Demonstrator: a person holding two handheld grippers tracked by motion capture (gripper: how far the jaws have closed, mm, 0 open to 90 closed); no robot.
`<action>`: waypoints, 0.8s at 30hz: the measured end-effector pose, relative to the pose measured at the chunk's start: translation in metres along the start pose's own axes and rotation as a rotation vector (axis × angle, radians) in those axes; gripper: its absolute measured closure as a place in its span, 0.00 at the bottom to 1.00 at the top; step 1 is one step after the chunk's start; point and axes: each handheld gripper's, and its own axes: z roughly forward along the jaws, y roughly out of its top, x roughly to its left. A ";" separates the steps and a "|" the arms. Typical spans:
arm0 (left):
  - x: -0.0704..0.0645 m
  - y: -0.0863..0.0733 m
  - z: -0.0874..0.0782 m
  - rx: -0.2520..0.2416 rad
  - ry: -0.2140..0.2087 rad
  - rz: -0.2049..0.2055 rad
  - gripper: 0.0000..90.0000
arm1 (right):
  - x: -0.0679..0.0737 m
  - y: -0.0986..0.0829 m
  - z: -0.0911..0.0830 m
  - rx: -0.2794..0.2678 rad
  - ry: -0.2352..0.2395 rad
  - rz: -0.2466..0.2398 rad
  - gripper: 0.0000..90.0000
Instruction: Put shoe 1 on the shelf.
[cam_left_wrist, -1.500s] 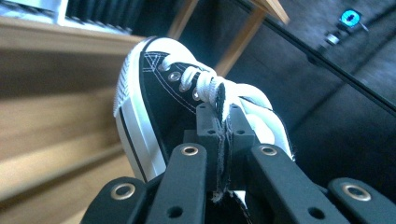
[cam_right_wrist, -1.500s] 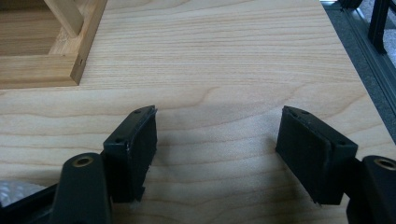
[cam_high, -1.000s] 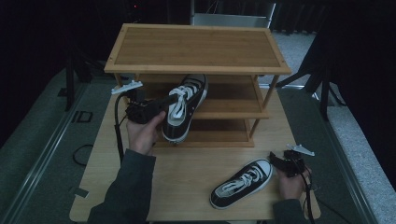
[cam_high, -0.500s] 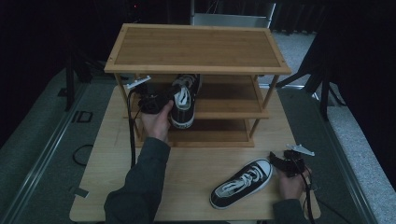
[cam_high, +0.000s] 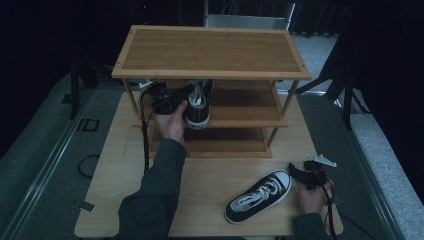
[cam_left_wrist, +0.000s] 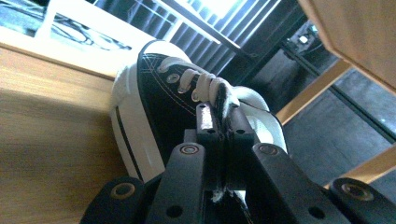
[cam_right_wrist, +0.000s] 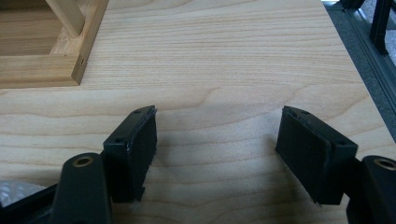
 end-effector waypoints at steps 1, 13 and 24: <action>-0.005 0.000 0.006 -0.071 0.011 -0.092 0.98 | 0.000 0.000 0.000 0.000 0.000 0.000 0.32; 0.000 0.005 0.011 -0.057 0.046 -0.094 0.97 | 0.000 0.000 0.000 0.000 0.000 0.000 0.32; 0.002 0.003 0.011 -0.064 0.050 -0.089 0.97 | 0.000 0.000 0.000 0.001 0.000 -0.001 0.32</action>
